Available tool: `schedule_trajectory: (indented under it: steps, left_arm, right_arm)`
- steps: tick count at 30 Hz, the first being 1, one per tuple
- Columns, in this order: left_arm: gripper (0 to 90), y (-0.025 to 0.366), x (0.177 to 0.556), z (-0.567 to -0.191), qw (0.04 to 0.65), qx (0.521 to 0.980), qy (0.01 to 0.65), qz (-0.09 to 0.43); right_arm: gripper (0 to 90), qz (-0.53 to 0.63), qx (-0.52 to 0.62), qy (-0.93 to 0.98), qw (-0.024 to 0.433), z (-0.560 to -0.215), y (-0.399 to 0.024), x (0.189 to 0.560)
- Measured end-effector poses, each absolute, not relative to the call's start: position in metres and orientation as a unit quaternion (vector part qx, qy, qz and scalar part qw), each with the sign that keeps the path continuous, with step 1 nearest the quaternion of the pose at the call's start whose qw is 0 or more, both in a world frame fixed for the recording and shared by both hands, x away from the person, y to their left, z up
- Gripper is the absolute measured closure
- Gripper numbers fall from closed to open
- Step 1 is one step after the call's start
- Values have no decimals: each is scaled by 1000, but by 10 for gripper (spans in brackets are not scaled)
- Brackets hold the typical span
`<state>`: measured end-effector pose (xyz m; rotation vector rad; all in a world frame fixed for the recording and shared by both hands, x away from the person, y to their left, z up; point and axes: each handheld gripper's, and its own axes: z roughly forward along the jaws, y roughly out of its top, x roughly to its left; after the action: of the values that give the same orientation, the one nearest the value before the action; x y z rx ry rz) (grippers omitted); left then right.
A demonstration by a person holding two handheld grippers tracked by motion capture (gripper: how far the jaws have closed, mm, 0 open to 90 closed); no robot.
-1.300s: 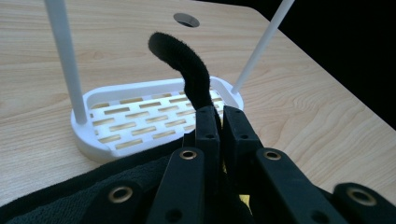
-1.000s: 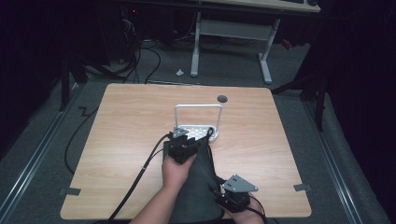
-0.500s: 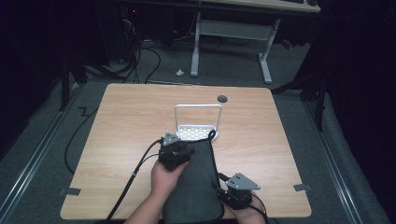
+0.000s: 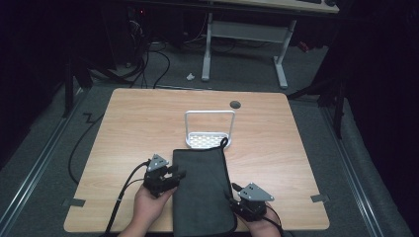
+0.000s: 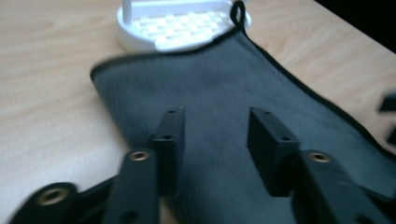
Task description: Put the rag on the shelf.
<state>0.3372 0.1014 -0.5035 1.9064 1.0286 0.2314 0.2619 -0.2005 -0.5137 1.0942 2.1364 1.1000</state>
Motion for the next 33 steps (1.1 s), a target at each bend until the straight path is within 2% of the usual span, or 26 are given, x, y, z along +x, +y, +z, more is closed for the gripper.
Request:
schedule_trajectory:
  steps: [2, 6, 8, 11, 13, 17, 24, 33]
  left_arm:
    - [649, 101, 328, -504, 458, 785, 406, 95]
    - [660, 95, 320, -510, 443, 802, 385, 113]
    - [664, 94, 321, -514, 441, 804, 385, 103]
    - [668, 93, 321, -520, 435, 812, 379, 94]
    - [664, 93, 323, -524, 415, 824, 373, 100]
    - [665, 96, 324, -529, 413, 826, 373, 91]
    - [684, 94, 318, -529, 415, 830, 364, 79]
    - [686, 87, 293, -529, 416, 844, 334, 53]
  right_arm:
    - [640, 408, 401, 781, 250, -513, -201, 266]
    - [650, 402, 406, 782, 250, -511, -201, 273]
    - [666, 394, 410, 783, 251, -508, -200, 280]
    - [705, 379, 415, 789, 249, -508, -192, 295]
    - [727, 365, 420, 800, 224, -513, -180, 319]
    - [747, 324, 420, 817, 225, -525, -167, 338]
    - [752, 323, 414, 823, 219, -525, -173, 330]
    - [744, 350, 410, 819, 197, -527, -200, 294]
